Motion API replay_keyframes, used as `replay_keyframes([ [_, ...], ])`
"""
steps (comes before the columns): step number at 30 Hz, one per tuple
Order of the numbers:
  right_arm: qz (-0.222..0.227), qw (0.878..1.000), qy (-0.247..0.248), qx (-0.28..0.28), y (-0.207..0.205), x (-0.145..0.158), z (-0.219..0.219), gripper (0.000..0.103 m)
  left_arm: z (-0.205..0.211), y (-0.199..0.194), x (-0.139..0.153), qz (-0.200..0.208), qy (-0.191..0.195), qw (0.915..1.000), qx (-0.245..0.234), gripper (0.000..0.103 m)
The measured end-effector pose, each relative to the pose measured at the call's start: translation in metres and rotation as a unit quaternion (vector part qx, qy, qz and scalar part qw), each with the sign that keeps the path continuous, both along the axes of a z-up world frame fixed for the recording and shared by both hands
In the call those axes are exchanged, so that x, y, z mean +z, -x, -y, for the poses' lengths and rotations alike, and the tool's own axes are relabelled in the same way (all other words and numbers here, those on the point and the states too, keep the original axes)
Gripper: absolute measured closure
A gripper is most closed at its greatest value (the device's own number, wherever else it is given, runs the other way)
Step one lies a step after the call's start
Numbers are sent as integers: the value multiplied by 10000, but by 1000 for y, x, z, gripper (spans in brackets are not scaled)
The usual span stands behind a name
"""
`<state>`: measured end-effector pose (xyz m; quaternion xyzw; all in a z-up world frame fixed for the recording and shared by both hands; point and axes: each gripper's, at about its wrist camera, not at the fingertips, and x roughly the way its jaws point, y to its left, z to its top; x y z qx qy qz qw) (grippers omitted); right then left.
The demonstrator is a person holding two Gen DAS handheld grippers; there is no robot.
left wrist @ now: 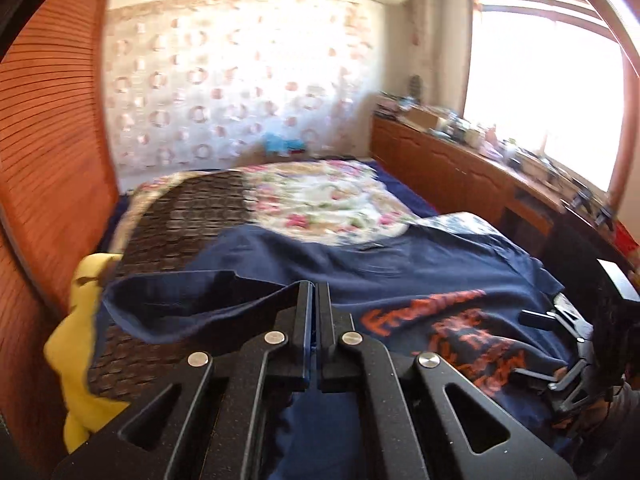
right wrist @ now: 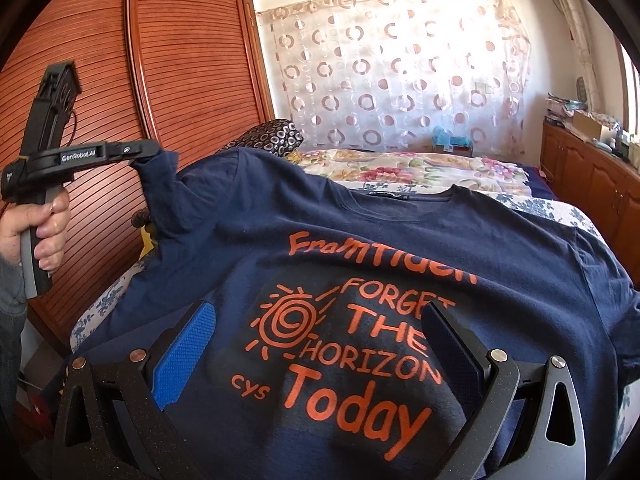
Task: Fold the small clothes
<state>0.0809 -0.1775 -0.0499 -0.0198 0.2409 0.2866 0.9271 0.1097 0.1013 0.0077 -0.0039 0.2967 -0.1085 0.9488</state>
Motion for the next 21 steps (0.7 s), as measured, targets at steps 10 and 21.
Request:
replay_keyframes([
  [10,-113,9999,-79,-80,3,-1,8,1,25,17,-17,-25,-229,9996,-174,57],
  [21,27,9992,158,372,-21,21,-13,3,-27,60,-45,189,39,9963,835,24],
])
